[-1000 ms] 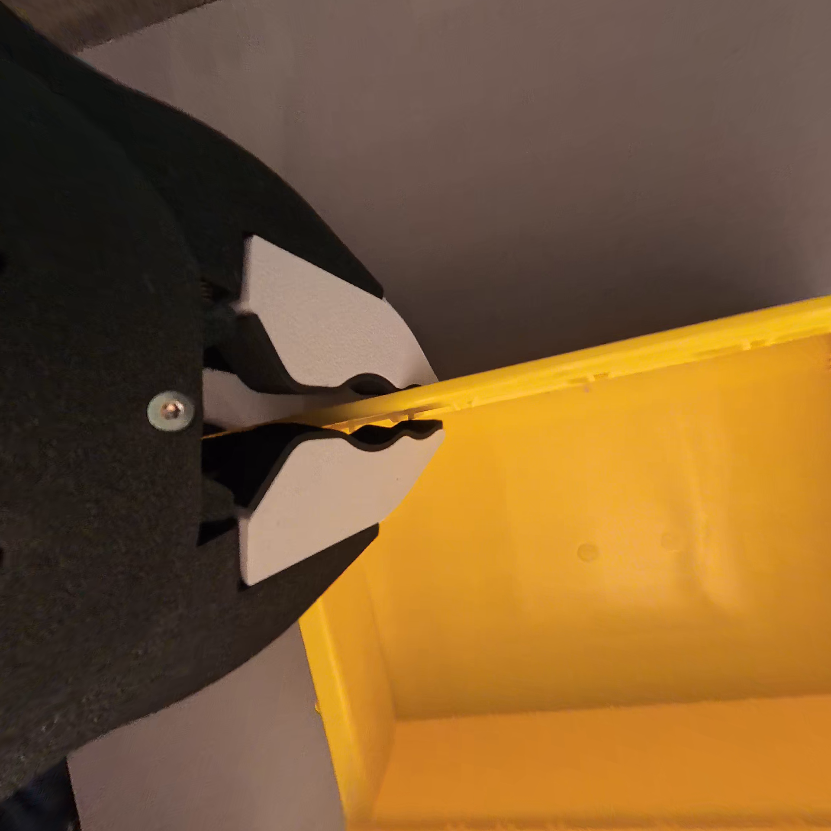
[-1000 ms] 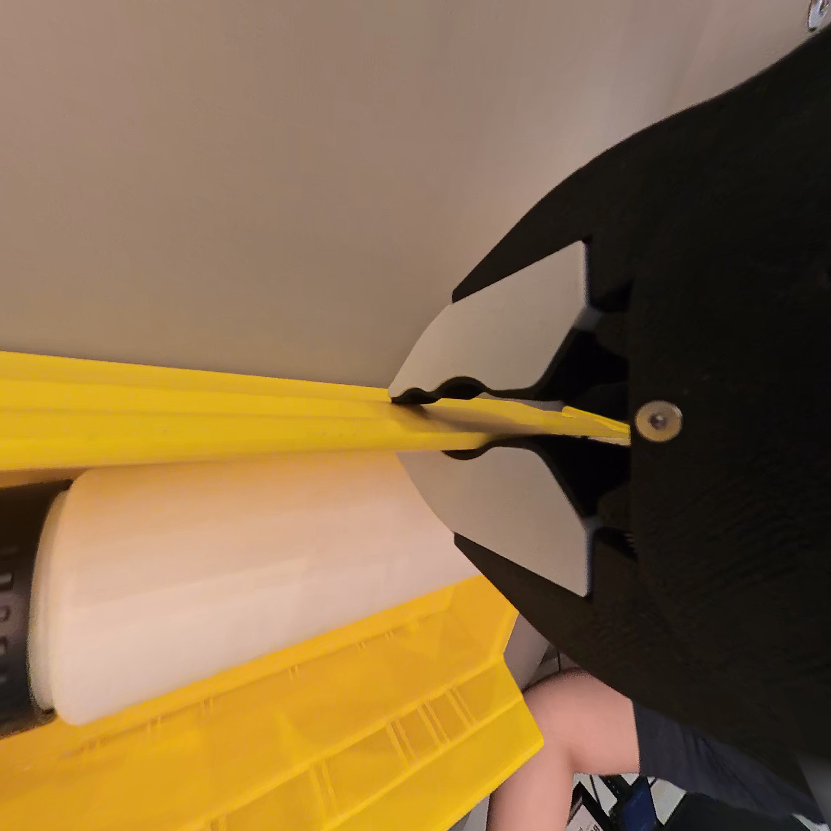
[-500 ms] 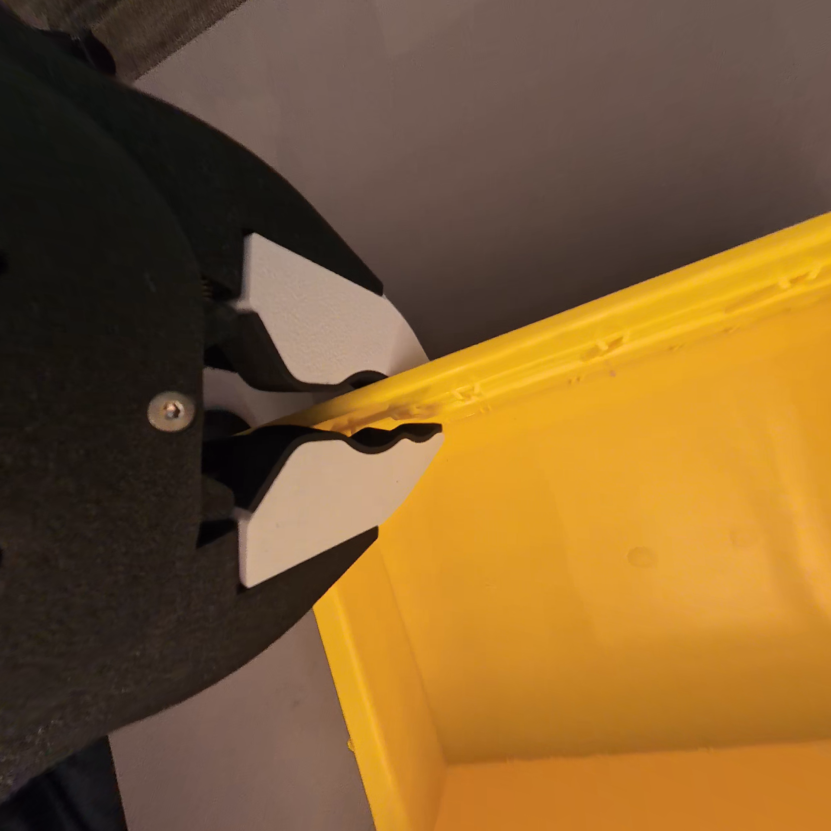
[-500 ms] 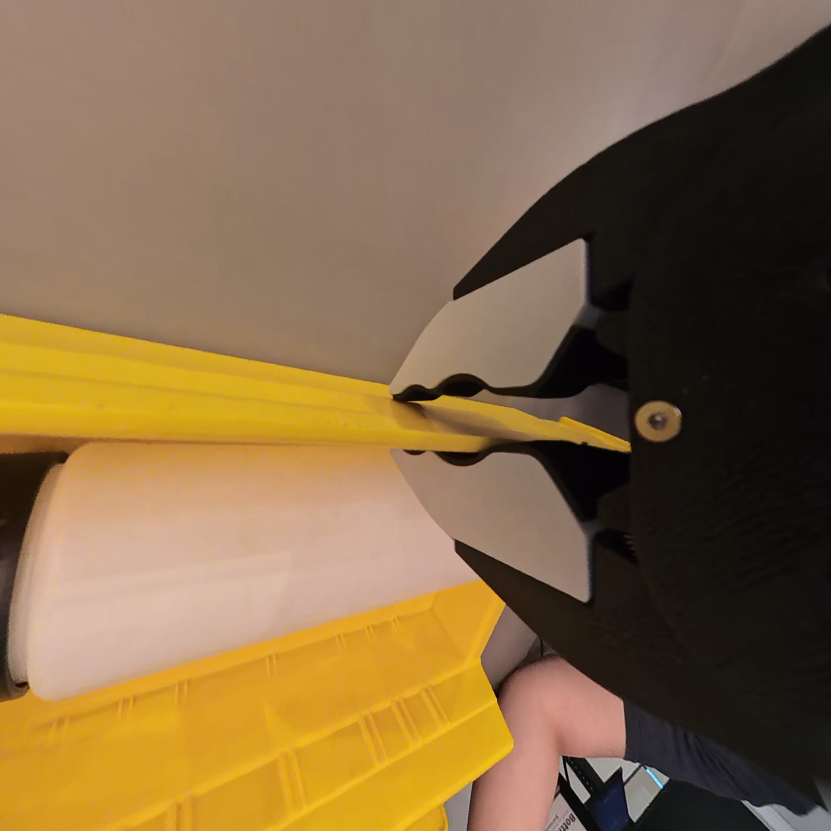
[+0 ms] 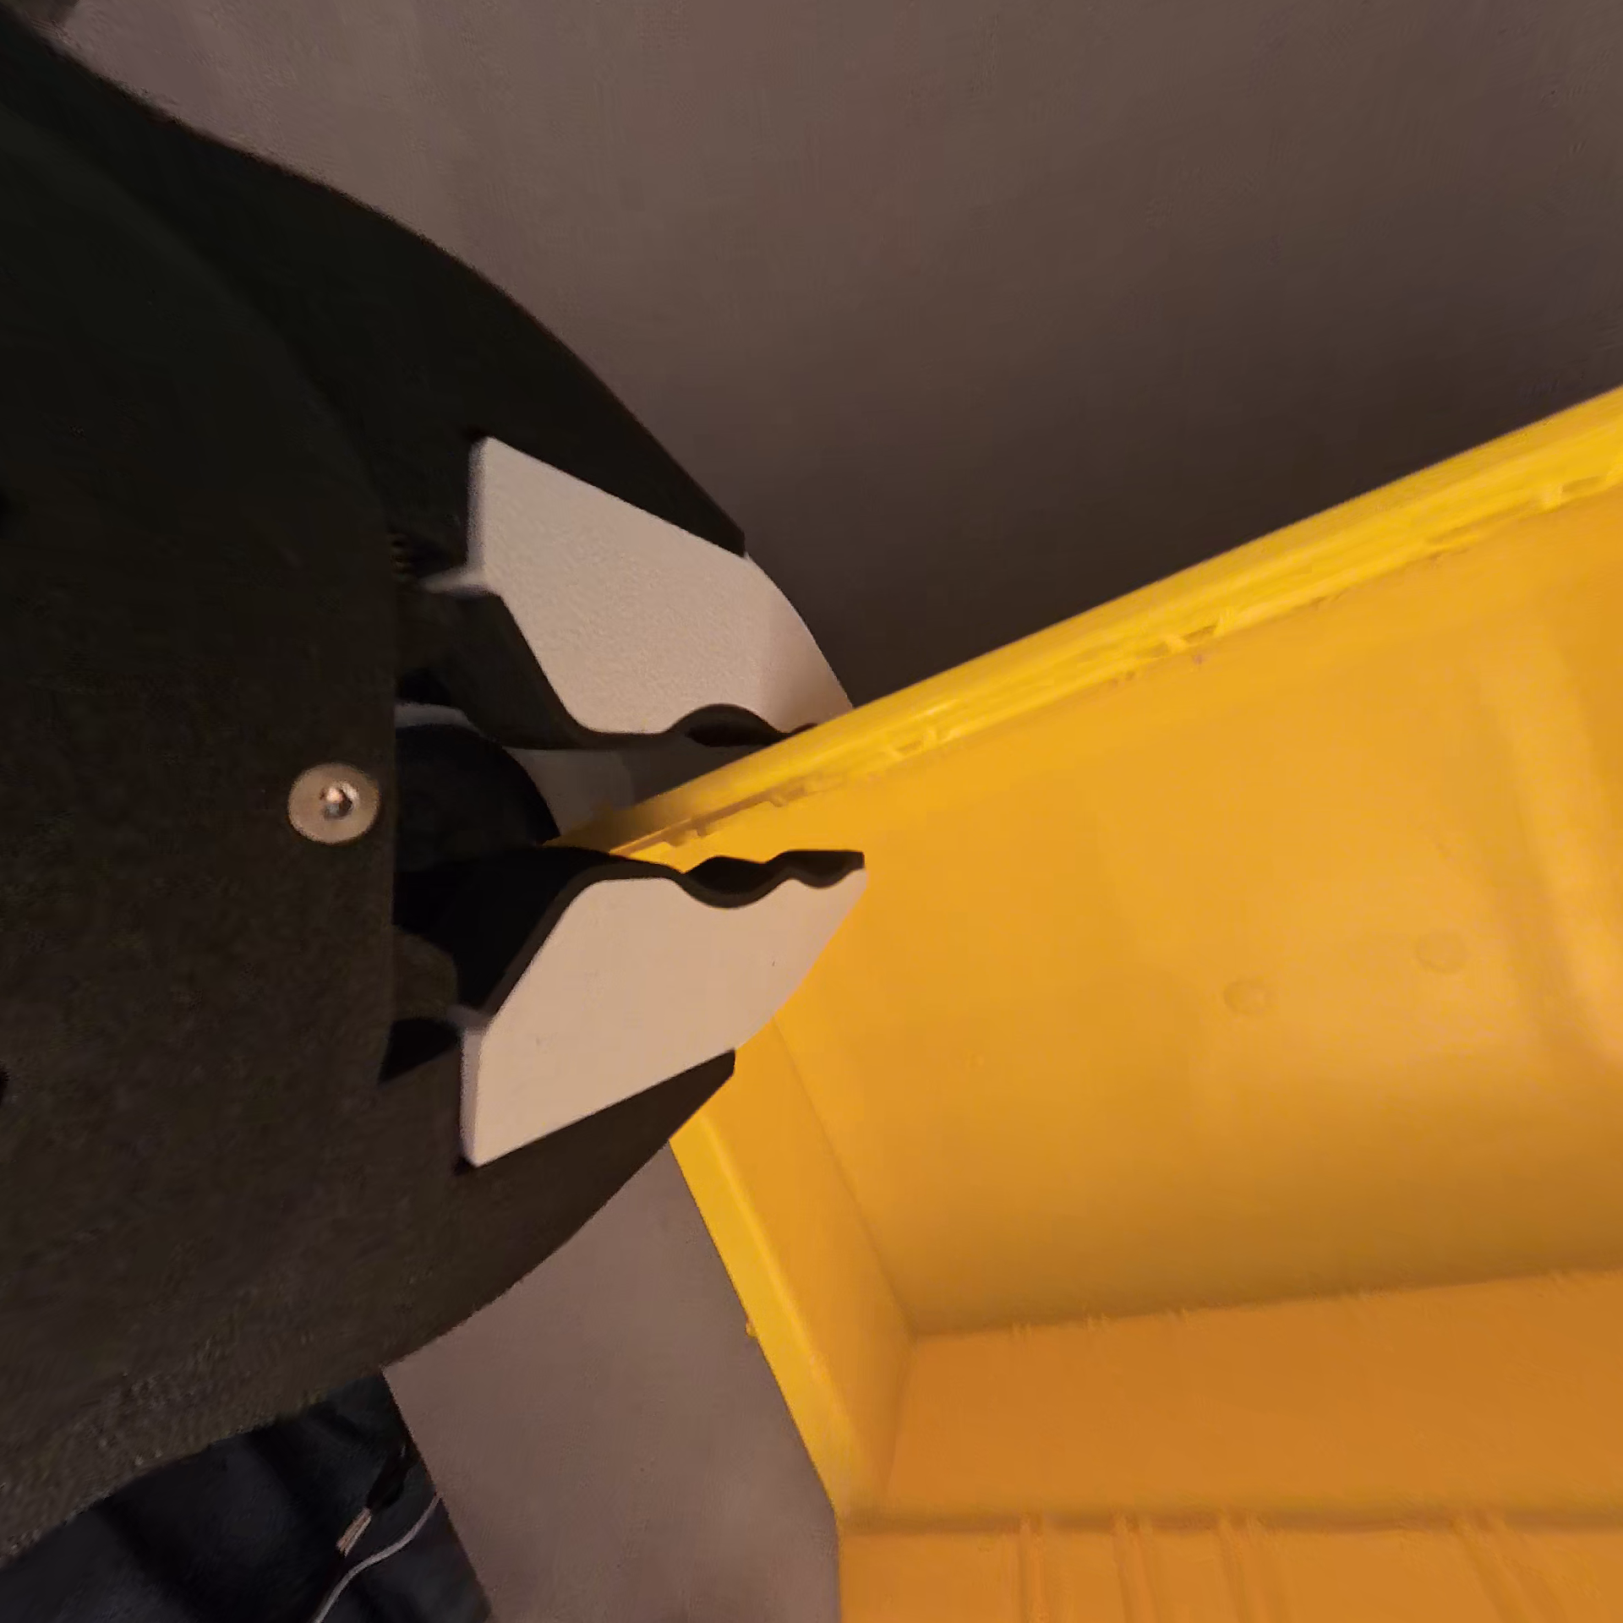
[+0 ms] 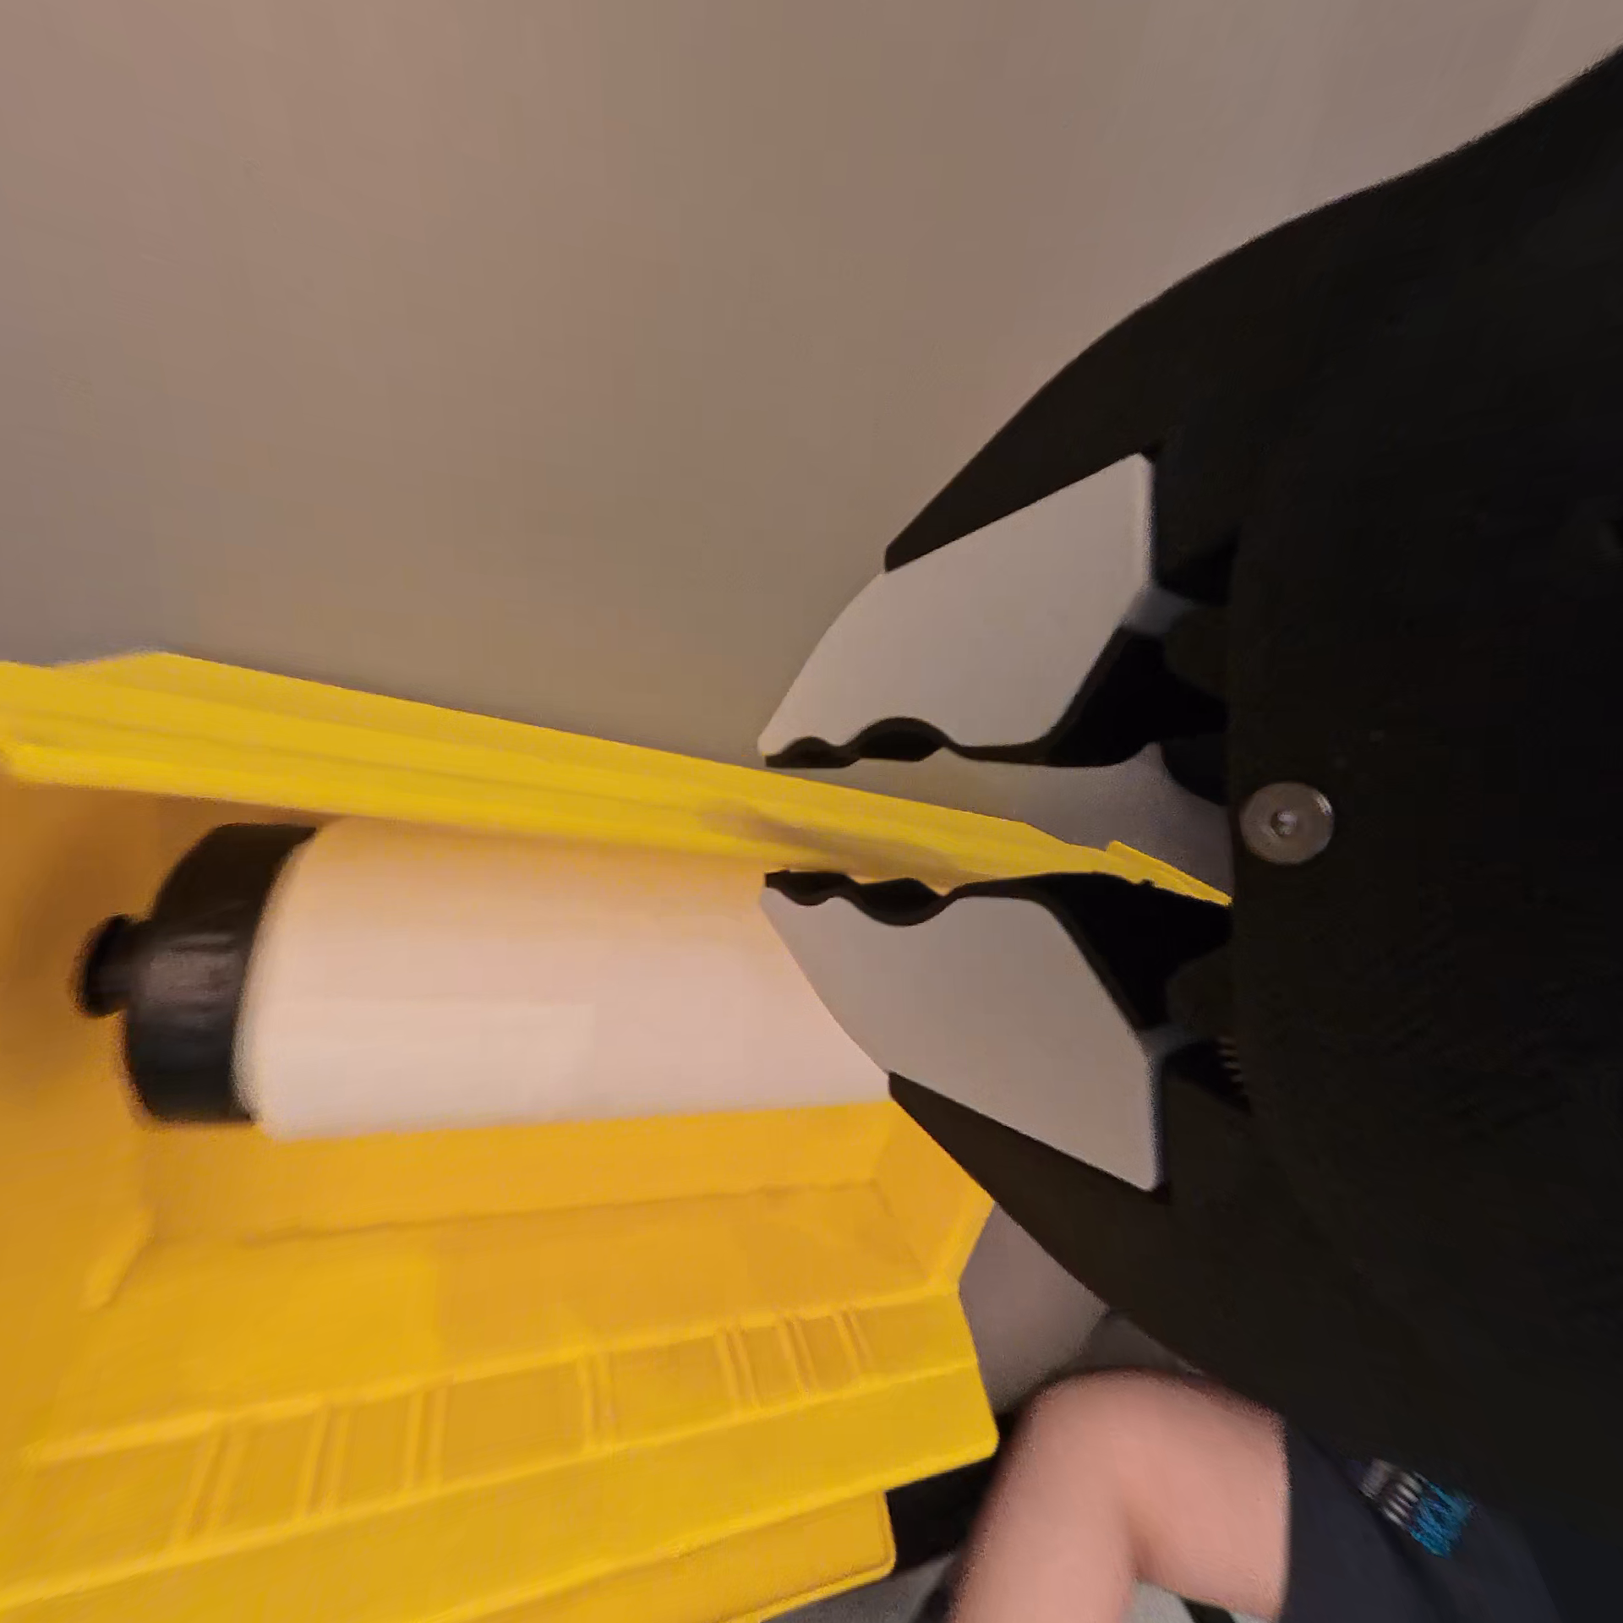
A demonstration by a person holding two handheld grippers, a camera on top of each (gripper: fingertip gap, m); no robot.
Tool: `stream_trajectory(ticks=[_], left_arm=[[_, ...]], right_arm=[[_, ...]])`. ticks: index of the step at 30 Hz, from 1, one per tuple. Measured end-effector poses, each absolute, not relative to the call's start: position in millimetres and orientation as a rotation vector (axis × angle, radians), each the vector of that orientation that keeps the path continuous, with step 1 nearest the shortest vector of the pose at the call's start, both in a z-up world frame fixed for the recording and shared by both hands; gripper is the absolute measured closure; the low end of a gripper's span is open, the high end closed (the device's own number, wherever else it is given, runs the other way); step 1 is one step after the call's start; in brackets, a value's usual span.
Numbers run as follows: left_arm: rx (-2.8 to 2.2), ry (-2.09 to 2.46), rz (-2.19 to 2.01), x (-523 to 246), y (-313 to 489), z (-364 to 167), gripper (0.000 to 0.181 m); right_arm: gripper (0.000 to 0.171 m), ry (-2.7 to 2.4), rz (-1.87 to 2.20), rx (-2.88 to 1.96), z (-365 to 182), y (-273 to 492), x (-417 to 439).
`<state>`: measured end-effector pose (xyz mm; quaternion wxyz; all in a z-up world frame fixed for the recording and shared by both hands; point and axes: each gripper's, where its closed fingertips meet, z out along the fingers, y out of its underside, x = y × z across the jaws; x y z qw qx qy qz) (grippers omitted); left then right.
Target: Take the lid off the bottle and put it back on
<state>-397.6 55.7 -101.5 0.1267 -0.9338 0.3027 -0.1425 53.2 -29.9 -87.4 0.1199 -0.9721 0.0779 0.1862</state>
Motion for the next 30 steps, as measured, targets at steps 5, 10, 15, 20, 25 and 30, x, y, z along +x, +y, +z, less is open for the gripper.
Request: stream_trajectory(ticks=[5,10,15,20,25,30], left_arm=[[-2.611,0.778,-0.56,-396,62,-77,0.158],[-2.478,0.725,-0.543,-402,70,-49,0.15],[-2.276,0.673,-0.522,-407,78,-11,0.145],[-2.187,0.681,-0.52,-406,73,10,0.145],[-2.177,0.743,-0.564,-392,65,13,0.145],[-2.187,0.808,-0.555,-376,64,9,0.145]], right_arm=[[0.148,0.224,0.164,-2.492,-17,-14,69],[0.148,-0.1,0.049,-2.13,61,-11,-6],[0.141,-0.388,0.282,-2.164,40,-4,-115],[0.147,-0.453,0.469,-2.419,-12,21,-191],[0.146,-0.373,0.224,-2.605,-41,62,-190],[0.14,-0.259,0.22,-2.739,-61,79,-191]])
